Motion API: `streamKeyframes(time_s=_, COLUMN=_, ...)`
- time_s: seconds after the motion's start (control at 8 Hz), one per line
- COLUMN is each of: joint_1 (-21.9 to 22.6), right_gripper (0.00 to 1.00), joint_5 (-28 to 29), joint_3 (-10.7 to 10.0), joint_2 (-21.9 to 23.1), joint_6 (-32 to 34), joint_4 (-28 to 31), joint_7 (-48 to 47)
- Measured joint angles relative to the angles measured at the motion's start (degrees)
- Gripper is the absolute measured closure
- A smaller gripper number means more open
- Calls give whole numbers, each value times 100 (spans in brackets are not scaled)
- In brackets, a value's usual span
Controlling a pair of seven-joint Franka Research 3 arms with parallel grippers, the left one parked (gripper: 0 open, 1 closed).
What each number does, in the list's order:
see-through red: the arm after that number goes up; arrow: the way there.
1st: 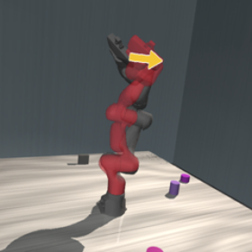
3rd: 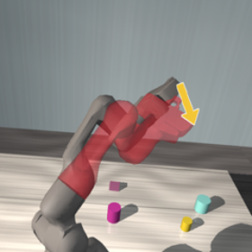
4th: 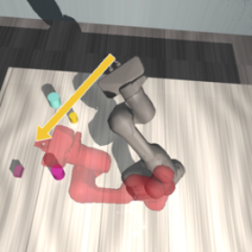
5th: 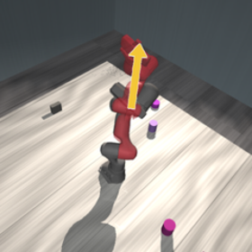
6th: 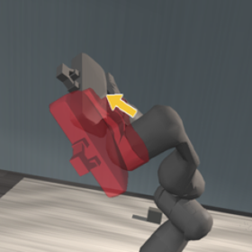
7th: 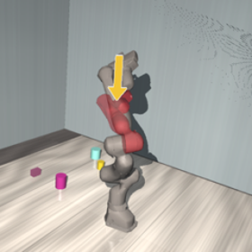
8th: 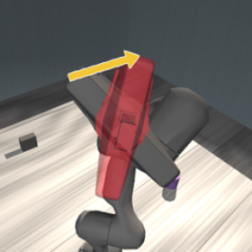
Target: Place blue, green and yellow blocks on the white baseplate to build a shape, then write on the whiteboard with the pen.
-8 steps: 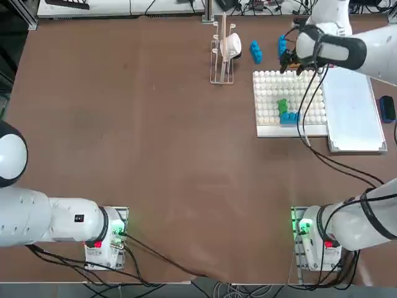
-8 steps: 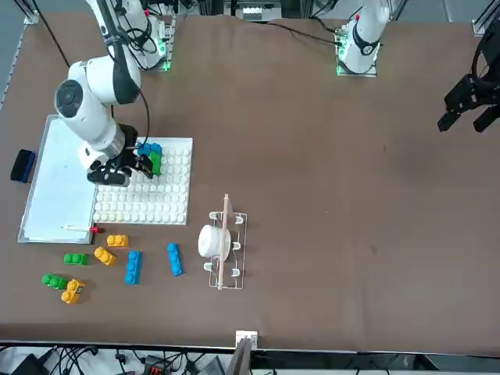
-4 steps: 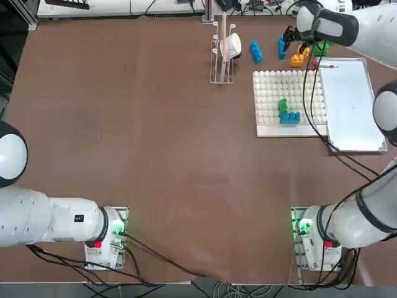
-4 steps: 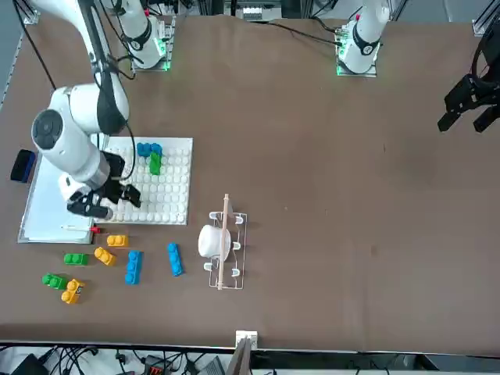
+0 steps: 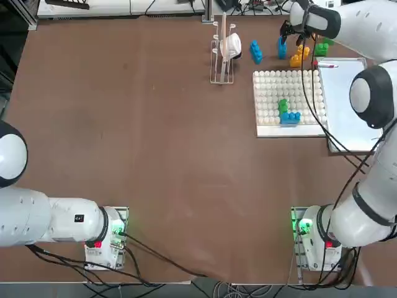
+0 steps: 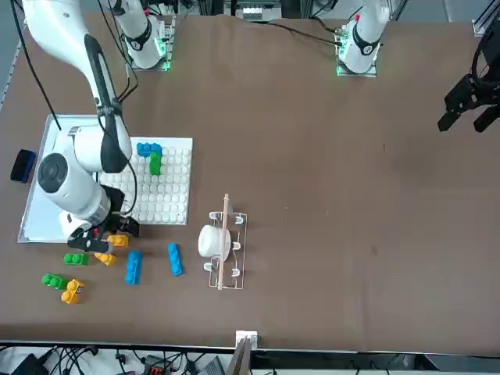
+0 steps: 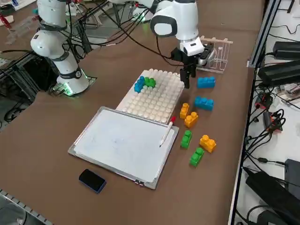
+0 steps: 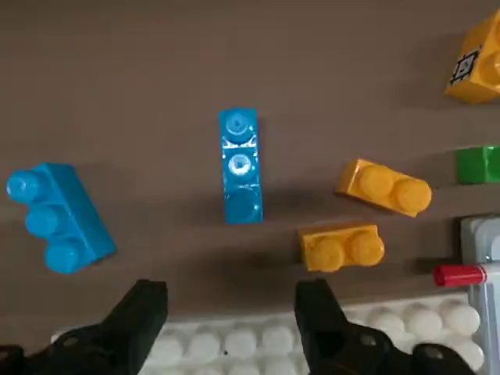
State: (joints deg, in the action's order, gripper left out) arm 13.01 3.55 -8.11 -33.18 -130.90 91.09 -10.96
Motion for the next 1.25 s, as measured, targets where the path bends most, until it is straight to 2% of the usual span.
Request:
streamKeyframes(time_s=0.75, joint_1=-198, right_gripper=0, joint_5=5, joint_3=4, joint_2=-1268, joint_6=-2, joint_4=-1399, joint_7=0)
streamKeyframes(time_s=1.25, joint_1=-237, right_gripper=6, joint_5=240, joint_3=9, joint_2=-1740, joint_6=-329, joint_4=-1759, joint_7=-4)
